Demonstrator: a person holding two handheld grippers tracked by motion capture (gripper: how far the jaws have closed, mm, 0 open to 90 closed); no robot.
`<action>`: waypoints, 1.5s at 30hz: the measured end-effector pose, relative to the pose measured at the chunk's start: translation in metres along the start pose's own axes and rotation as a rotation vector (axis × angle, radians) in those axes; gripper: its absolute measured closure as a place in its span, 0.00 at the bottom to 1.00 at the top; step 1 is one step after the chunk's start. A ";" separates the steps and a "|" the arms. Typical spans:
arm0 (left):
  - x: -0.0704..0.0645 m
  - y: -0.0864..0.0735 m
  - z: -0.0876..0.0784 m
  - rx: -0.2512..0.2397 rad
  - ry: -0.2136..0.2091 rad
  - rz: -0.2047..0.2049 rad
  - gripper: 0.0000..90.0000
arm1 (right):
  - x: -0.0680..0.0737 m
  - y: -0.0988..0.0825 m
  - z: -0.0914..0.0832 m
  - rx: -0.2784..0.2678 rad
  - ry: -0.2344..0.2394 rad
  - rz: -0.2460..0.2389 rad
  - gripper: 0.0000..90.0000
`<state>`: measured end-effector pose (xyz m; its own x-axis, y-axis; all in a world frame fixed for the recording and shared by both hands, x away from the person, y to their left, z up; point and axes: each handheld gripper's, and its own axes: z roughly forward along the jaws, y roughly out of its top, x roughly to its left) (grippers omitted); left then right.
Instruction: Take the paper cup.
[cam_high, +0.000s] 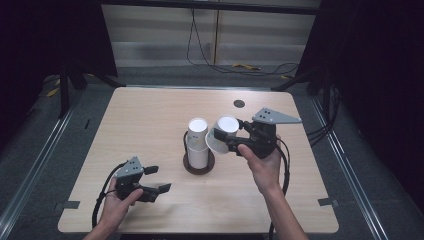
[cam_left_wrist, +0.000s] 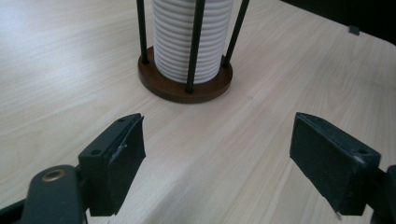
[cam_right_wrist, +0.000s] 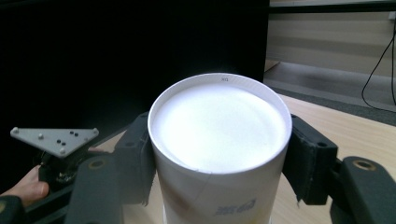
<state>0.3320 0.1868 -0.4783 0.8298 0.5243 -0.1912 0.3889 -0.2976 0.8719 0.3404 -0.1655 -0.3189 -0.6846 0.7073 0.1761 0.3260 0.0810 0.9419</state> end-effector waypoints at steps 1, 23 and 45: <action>0.000 0.000 0.000 0.000 0.000 0.000 0.20 | 0.000 0.000 0.000 0.000 0.000 0.000 0.39; -0.017 0.032 0.008 -0.037 -0.134 0.086 0.18 | 0.010 -0.037 0.004 0.085 0.032 0.030 0.39; -0.017 0.049 0.029 -0.064 -0.168 0.082 0.18 | 0.011 -0.059 0.027 0.141 0.075 0.059 0.40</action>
<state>0.3479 0.1402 -0.4456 0.9147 0.3586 -0.1863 0.2957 -0.2798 0.9134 0.3312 -0.1434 -0.3804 -0.7066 0.6597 0.2561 0.4519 0.1422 0.8807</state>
